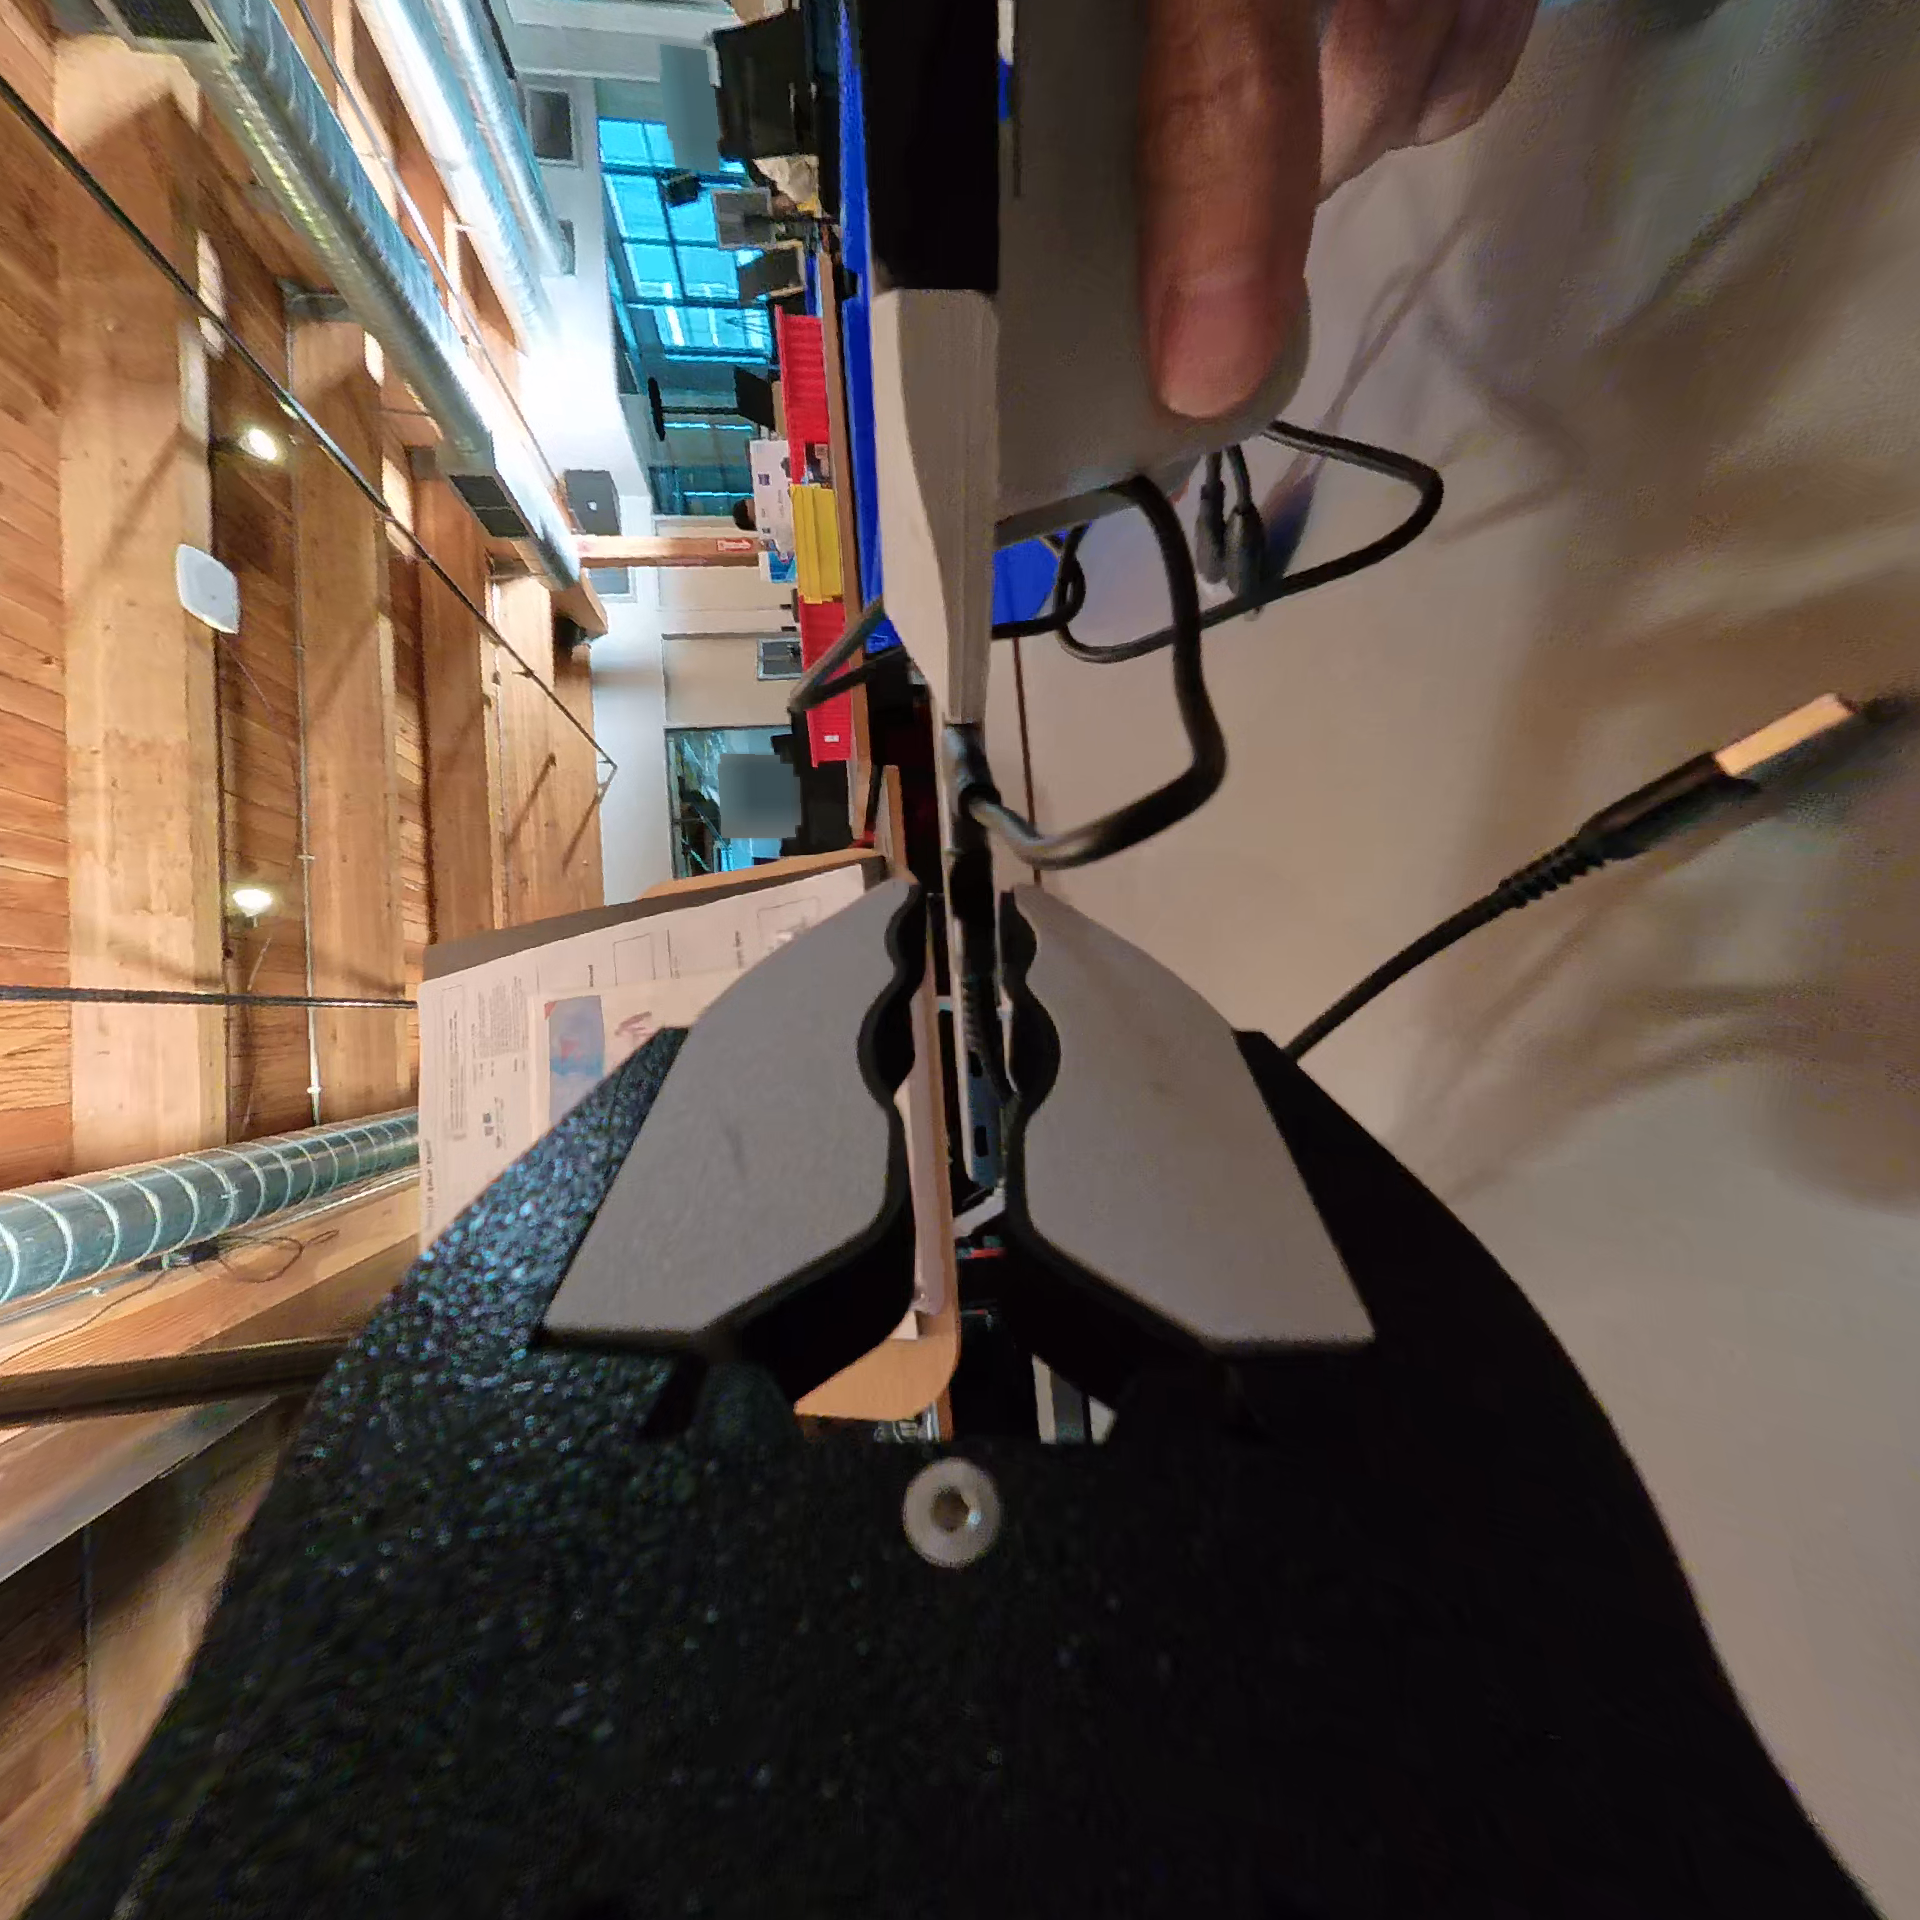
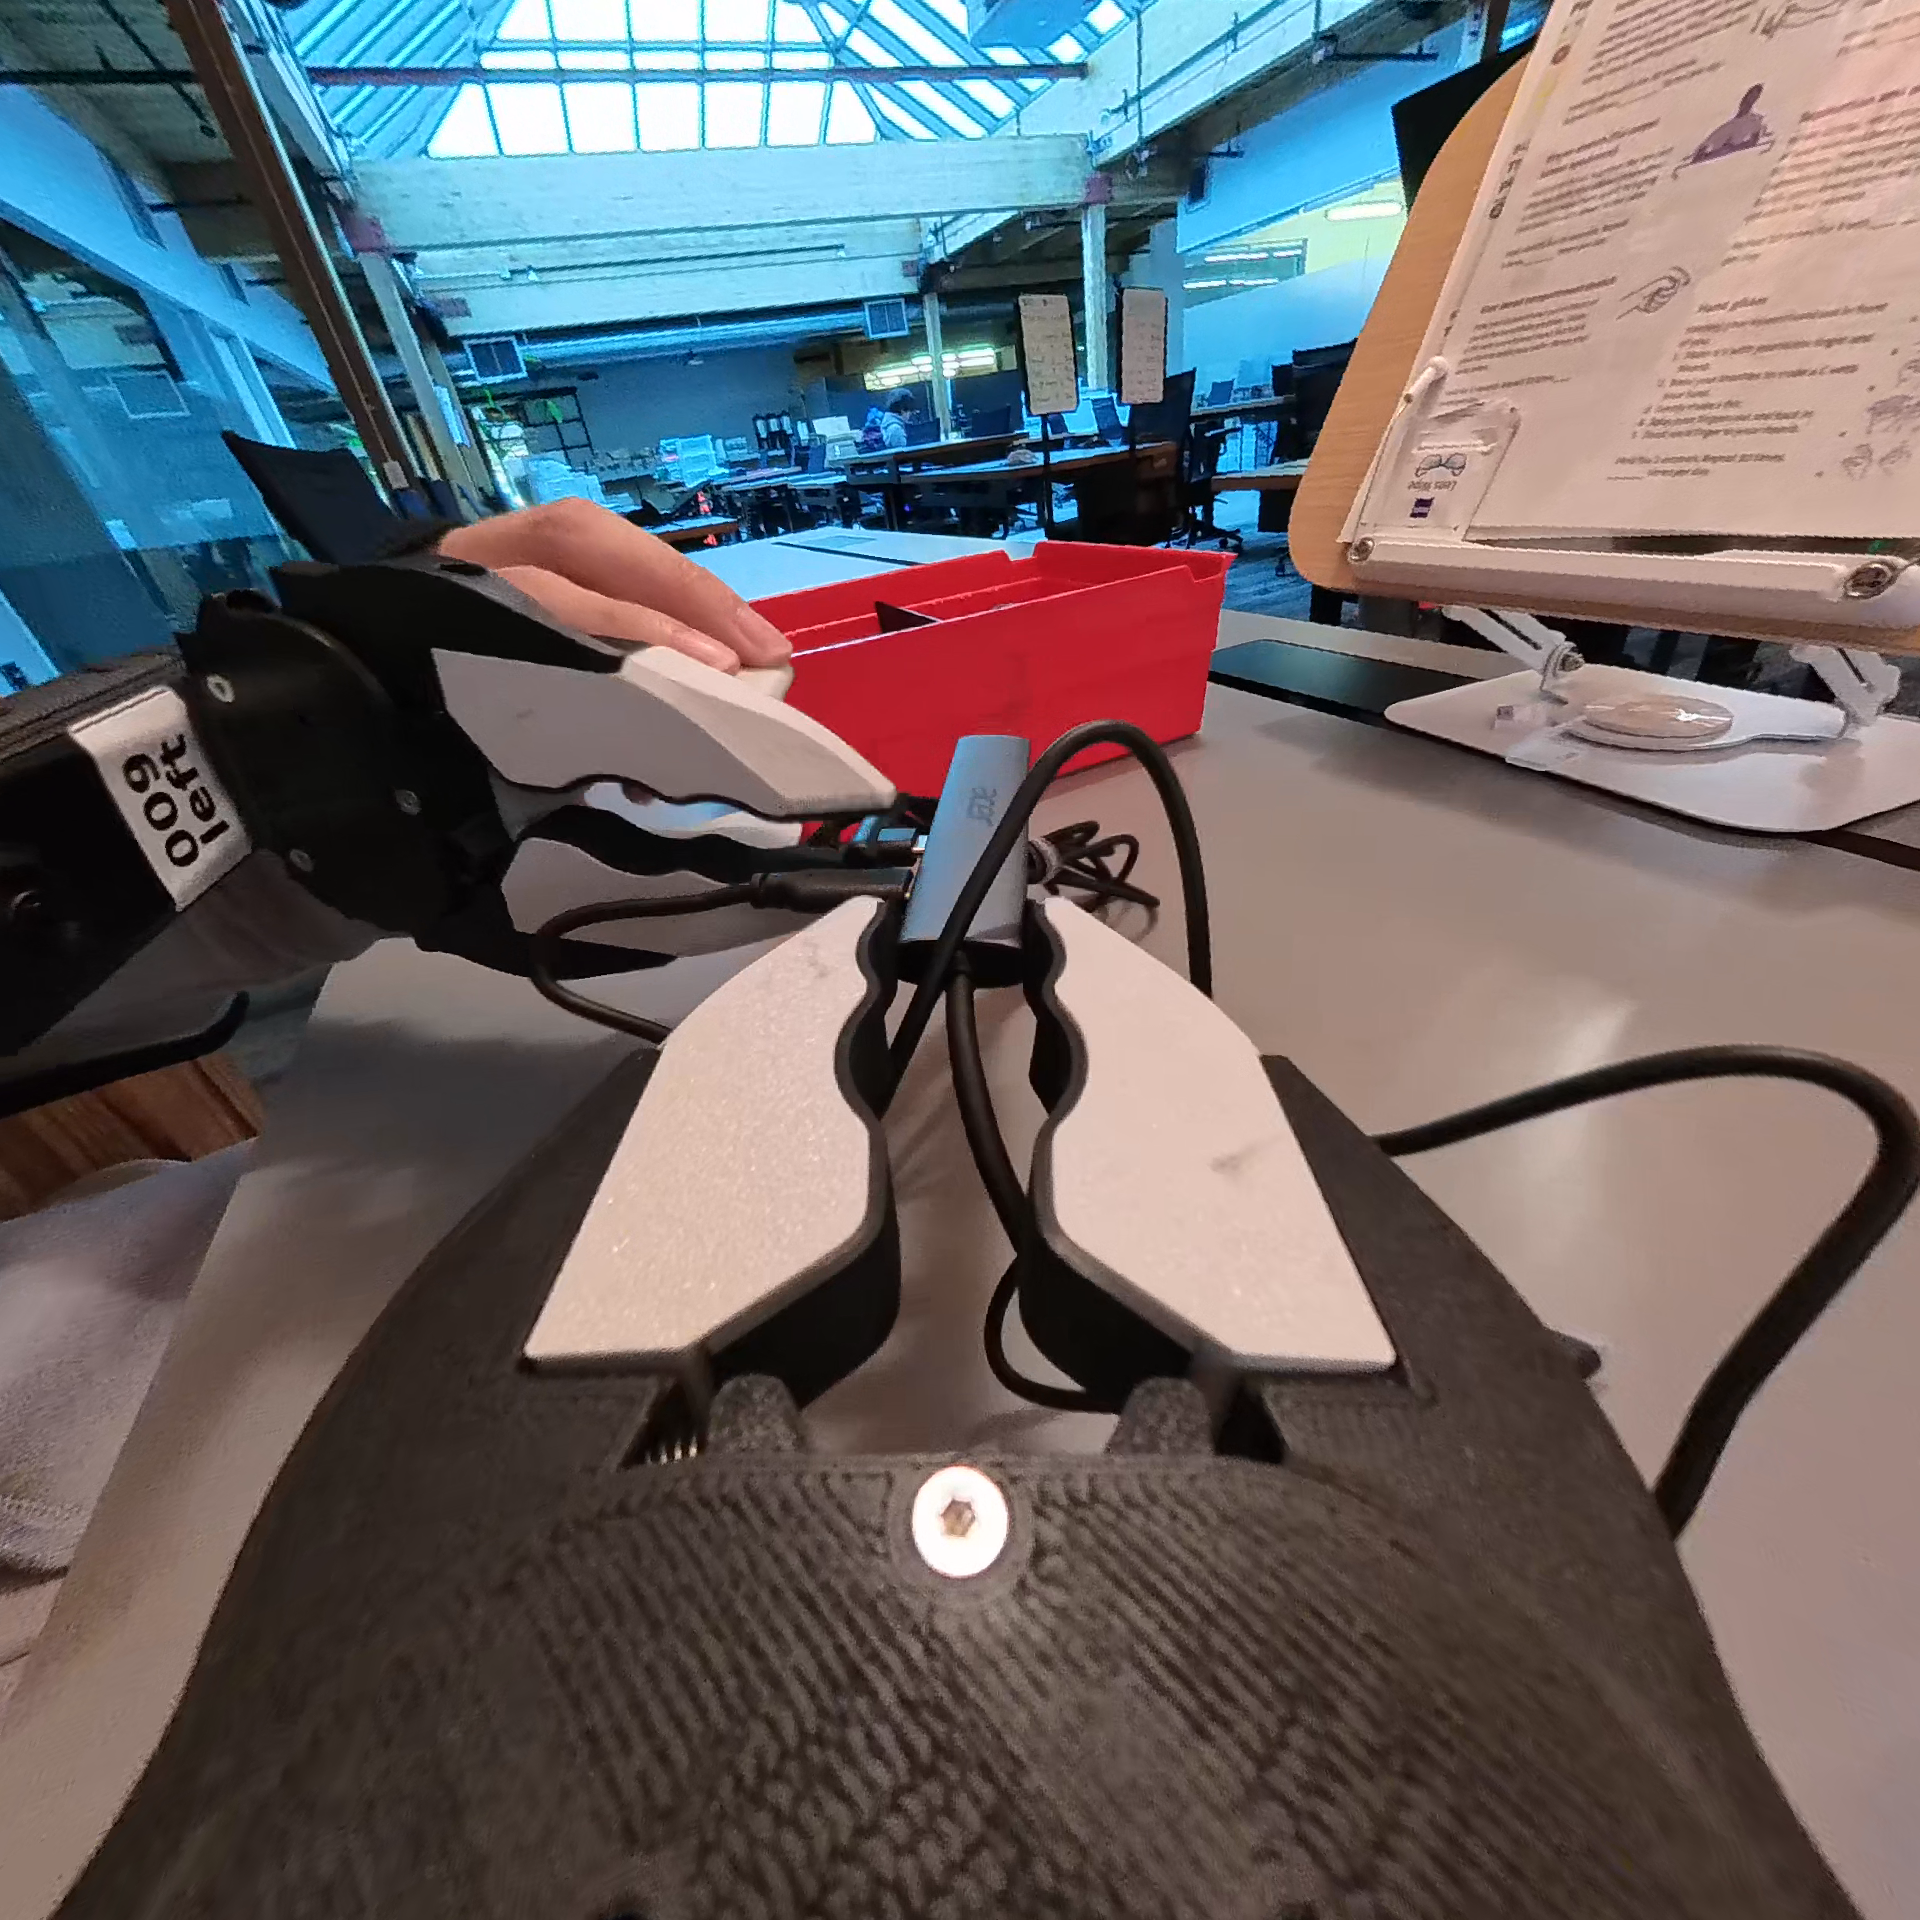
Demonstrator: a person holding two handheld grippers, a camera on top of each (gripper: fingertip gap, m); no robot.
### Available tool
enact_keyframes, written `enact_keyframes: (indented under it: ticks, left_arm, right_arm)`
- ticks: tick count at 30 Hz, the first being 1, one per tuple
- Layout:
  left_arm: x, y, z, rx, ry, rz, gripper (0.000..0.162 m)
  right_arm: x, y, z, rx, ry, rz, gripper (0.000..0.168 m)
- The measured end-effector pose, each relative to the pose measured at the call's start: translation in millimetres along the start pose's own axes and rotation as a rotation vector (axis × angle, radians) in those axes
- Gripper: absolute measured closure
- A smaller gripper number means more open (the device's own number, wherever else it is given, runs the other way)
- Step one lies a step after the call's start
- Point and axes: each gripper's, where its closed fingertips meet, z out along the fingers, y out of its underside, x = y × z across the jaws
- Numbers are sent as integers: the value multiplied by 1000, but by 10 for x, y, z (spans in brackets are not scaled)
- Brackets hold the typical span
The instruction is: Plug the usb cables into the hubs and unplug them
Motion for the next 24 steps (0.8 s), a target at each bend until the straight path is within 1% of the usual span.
enact_keyframes:
  ticks: [2,5,7,10,13,18,22,24]
  left_arm:
    - [15,10,20,-7,6,3,155]
    - [-14,11,33,-17,-16,-11,155]
    - [9,25,52,-26,-12,21,155]
    - [3,32,60,-60,-14,74,155]
    - [-66,44,49,-59,-40,50,155]
    - [6,76,74,-87,13,43,156]
    - [9,60,64,-91,21,71,155]
    - [8,72,58,-102,24,121,155]
  right_arm:
    - [14,8,7,-7,13,-2,145]
    - [31,-12,-4,10,16,12,145]
    - [83,-5,-4,6,49,25,145]
    - [84,-2,-8,5,48,35,144]
    - [70,16,7,-10,47,26,144]
    - [65,60,45,-47,60,4,145]
    - [46,70,20,-54,35,16,144]
    - [38,97,33,-76,31,18,144]
